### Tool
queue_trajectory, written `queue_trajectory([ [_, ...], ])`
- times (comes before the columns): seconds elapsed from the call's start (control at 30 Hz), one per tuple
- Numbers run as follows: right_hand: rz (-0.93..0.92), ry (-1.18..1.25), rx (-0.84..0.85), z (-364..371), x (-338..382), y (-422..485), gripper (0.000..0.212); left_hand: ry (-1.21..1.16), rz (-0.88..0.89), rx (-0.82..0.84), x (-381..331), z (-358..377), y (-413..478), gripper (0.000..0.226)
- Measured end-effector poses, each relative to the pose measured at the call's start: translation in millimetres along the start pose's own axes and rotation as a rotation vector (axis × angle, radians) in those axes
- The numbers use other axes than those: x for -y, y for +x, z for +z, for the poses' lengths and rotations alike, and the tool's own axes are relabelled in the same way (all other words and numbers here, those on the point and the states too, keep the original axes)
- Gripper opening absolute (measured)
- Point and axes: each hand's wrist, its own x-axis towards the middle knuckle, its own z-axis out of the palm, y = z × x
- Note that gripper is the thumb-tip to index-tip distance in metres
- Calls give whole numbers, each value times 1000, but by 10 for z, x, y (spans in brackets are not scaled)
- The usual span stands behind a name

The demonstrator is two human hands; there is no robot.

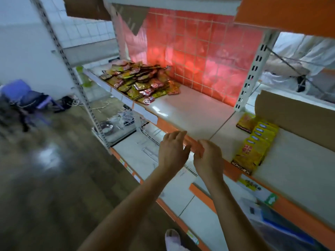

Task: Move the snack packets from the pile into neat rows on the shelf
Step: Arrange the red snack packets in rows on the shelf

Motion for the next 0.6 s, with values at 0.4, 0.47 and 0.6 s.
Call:
queue_trajectory([
  [0.4,-7,122,120,990,673,1359,39,151,-159,26,938,-226,1266,54],
  [0.47,-22,124,133,1083,737,1533,39,171,-185,31,1057,-204,1419,55],
  [0.6,-39,110,165,1234,795,1819,41,176,-227,20,1272,-156,1677,54],
])
